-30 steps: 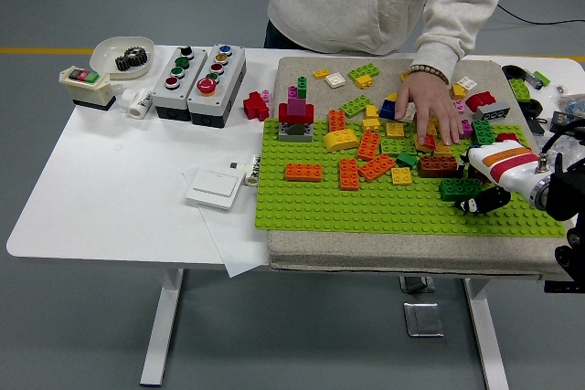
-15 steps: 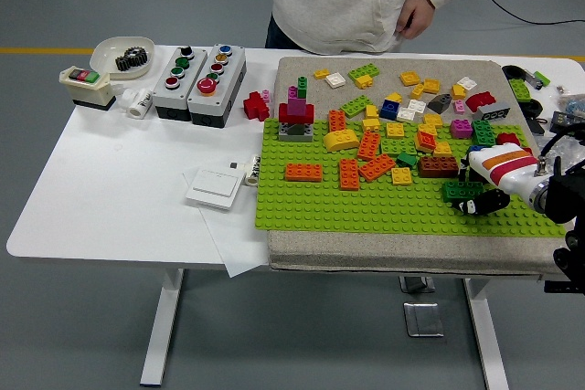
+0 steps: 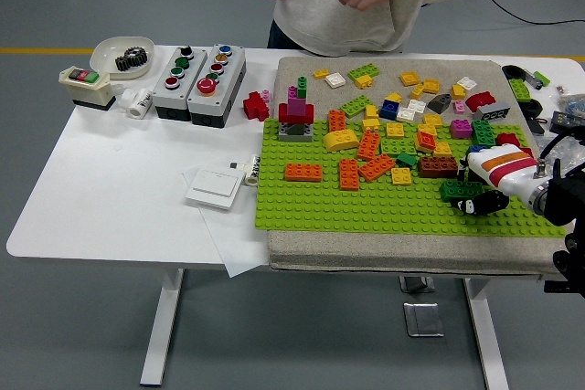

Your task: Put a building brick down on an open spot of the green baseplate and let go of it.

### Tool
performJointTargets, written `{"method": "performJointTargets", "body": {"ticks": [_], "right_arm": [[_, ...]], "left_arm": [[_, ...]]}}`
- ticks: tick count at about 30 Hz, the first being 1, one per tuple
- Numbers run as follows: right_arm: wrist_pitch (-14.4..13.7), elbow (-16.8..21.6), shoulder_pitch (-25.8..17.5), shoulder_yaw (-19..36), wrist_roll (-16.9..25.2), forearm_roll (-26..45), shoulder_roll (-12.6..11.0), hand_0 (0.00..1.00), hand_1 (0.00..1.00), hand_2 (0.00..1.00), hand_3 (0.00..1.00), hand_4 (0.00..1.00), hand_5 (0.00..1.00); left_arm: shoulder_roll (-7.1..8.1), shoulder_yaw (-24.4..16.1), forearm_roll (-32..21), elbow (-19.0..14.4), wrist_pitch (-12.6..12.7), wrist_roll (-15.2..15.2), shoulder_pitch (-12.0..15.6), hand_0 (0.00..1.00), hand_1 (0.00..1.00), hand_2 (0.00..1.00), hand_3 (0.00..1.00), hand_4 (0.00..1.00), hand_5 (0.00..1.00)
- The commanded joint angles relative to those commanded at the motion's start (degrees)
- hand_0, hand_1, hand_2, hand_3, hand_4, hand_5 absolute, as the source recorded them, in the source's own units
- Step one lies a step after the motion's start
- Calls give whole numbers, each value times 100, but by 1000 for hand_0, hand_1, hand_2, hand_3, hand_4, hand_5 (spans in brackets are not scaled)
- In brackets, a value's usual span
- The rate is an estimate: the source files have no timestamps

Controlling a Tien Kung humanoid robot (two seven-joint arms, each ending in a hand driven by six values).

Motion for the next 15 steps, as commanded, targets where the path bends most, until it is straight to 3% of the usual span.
{"method": "performJointTargets", "body": {"ticks": [9,15], "right_arm": [[-65,50,-32,-8,52,0,-22,242,361,478,508,682,475],[-138,291,-82,-22,133,0,-113,233,352,473,505,684,487]], "left_arm": [[2,-46,78,4,-11,31,11,743,763,795,698,792,753],[4,-52,90,10,-12,31,9,743,763,795,698,792,753]]}}
